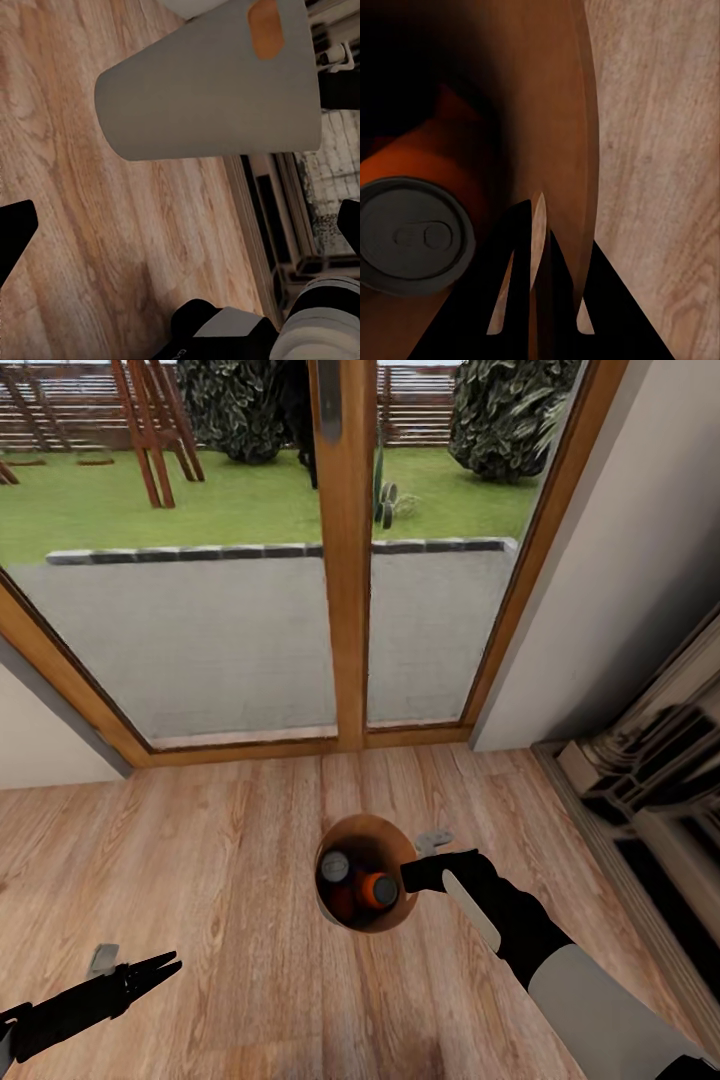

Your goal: Put the three can of soda from the living room inside the tash can in the kitchen.

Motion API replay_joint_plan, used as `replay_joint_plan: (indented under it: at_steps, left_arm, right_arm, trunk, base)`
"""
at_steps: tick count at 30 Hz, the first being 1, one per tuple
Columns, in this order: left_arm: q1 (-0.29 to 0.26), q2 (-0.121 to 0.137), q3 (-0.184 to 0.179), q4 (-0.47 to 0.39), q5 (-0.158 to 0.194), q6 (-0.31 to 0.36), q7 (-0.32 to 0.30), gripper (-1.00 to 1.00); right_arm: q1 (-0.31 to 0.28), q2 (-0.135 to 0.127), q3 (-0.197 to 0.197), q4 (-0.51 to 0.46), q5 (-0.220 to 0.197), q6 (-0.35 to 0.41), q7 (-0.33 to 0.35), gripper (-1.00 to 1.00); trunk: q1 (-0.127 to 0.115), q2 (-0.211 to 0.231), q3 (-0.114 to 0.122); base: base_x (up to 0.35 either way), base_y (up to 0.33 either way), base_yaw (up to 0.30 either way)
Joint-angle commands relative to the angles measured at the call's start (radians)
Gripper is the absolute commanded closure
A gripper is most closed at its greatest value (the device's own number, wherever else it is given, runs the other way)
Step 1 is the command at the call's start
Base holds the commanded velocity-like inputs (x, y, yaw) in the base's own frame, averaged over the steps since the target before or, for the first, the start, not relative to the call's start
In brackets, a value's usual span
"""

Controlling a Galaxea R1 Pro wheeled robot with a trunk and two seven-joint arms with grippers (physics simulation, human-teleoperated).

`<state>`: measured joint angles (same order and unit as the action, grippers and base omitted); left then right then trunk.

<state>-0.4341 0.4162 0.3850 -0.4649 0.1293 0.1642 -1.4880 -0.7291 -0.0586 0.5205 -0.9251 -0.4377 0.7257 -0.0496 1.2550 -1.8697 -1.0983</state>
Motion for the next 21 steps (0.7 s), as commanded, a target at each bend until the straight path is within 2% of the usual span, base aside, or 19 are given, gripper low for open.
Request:
replay_joint_plan:
  at_steps: [1,2,4,21]
  left_arm:
    - [0.0,0.0,0.0,0.0,0.0,0.0,0.0,-1.0]
    - [0.0,0.0,0.0,0.0,0.0,0.0,0.0,-1.0]
    - [0.0,0.0,0.0,0.0,0.0,0.0,0.0,-1.0]
    - [0.0,0.0,0.0,0.0,0.0,0.001,0.0,-1.0]
  right_arm:
    - [-0.001,0.0,0.0,-0.002,-0.021,-0.002,0.005,1.0]
    - [-0.001,0.0,0.0,-0.007,-0.021,-0.002,0.005,1.0]
    - [-0.001,-0.001,0.001,-0.077,-0.02,-0.003,0.005,1.0]
    - [-0.001,-0.001,0.004,-0.101,-0.019,-0.003,0.004,1.0]
  trunk:
    - [0.004,-0.007,-0.003]
    - [0.008,-0.014,-0.007]
    - [0.015,-0.028,-0.013]
    - [0.081,-0.147,-0.066]
  base:
    - [0.0,0.0,0.0]
    - [0.0,0.0,0.0]
    - [0.0,0.0,0.0]
    - [0.0,0.0,0.0]
